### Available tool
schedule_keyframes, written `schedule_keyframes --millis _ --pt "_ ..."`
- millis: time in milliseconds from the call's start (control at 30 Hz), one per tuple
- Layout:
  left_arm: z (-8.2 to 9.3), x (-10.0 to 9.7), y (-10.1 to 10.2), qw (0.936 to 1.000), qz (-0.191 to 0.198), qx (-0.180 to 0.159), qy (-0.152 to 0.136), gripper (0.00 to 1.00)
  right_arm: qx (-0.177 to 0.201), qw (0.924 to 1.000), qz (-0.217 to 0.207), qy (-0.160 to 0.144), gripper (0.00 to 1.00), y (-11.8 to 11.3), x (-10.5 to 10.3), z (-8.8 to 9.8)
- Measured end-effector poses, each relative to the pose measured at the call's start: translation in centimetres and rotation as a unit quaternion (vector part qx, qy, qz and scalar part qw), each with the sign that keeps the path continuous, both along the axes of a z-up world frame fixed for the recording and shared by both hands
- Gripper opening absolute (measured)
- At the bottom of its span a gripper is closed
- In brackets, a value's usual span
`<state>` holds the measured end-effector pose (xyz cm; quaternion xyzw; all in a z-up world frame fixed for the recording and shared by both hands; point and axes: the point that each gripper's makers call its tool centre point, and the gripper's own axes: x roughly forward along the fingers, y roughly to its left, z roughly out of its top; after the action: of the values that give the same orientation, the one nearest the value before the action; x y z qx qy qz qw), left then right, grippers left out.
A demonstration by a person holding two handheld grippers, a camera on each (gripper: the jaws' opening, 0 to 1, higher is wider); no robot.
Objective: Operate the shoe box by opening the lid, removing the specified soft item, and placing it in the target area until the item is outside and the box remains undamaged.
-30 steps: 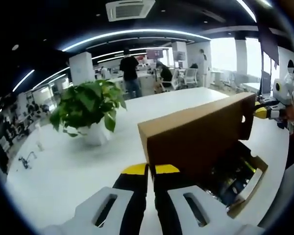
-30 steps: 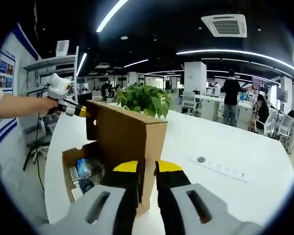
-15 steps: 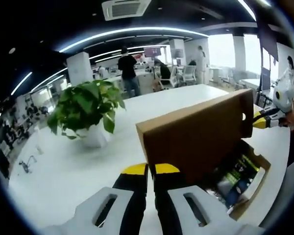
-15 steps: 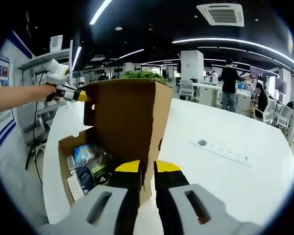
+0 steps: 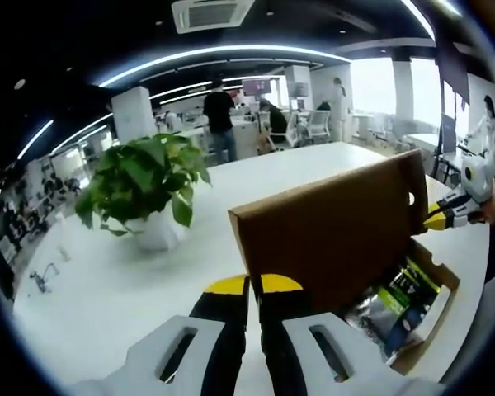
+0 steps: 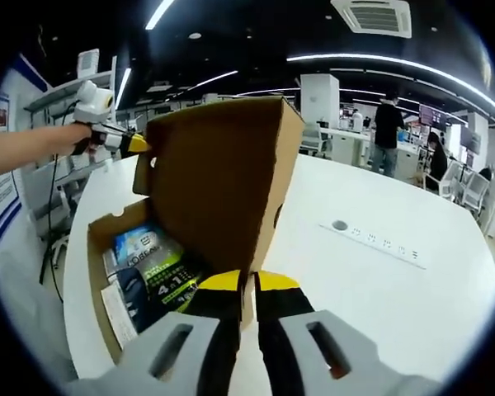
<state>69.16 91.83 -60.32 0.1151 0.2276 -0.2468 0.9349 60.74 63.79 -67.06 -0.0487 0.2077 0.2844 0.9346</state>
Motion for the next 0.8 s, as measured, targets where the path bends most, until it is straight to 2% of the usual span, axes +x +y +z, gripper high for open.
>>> schedule_keyframes --millis 433,567,700,800 --pt "-0.6 1.4 -0.2 1.0 0.0 -0.007 0.004 0.01 -0.018 0.9998 0.004 -0.007 0.02 -0.2 0.6 -0.5" --pt "-0.8 1.6 -0.4 1.0 -0.007 0.004 0.001 0.02 -0.025 0.9996 0.009 -0.013 0.01 -0.3 0.8 -0.5" --pt "-2.0 1.2 -0.2 0.9997 -0.007 0.015 0.018 0.03 -0.025 0.9995 0.009 -0.014 0.01 -0.2 0.9 -0.4" --pt "-2.8 0.7 0.1 0.9995 0.0 0.01 0.031 0.04 -0.026 0.9995 0.008 -0.015 0.02 -0.2 1.1 -0.4"
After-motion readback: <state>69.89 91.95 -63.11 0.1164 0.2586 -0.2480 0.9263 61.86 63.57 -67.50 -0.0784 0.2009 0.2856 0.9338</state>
